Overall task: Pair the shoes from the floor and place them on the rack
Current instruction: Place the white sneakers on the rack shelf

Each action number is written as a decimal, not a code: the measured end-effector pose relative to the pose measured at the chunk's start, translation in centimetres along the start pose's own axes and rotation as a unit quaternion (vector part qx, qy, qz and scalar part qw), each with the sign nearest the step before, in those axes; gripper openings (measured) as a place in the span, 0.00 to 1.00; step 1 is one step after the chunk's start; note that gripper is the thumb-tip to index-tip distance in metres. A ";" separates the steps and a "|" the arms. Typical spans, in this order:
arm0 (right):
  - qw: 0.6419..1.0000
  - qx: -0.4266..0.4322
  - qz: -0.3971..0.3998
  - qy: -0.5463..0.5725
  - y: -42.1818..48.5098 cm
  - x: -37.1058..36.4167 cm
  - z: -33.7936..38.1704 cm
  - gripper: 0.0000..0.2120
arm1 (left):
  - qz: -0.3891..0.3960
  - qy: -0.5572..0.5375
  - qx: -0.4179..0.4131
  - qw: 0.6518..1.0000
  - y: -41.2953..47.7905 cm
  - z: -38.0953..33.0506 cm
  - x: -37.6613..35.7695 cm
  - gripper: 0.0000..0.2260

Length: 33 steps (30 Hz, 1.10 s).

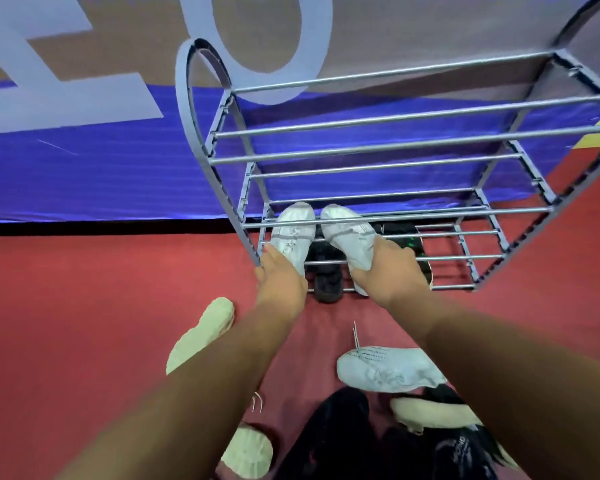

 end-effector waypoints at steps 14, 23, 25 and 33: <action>0.999 0.028 -0.012 0.028 7.0 -5.8 0.4 0.35 | 0.046 0.118 -0.018 0.992 7.9 -1.9 -2.4 0.29; 0.998 0.061 0.027 -0.004 5.9 -7.5 -0.2 0.43 | -0.005 -0.045 0.001 0.999 6.4 1.2 -3.4 0.45; 0.997 0.081 -0.007 0.009 5.9 -7.6 0.7 0.38 | -0.040 0.009 -0.029 0.999 5.7 0.9 -3.5 0.42; 0.996 0.063 0.022 0.054 5.7 -8.8 2.3 0.42 | -0.052 0.104 -0.016 0.993 6.3 0.7 -3.7 0.39</action>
Point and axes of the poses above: each hand's wrist, its own y-axis towards the middle knuckle, its own x-axis out of the back of the hand, z = x × y, the point moved 2 cm from there along y, towards the middle knuckle, and after that the axes turned 5 degrees about -z, right-handed, at the moved point
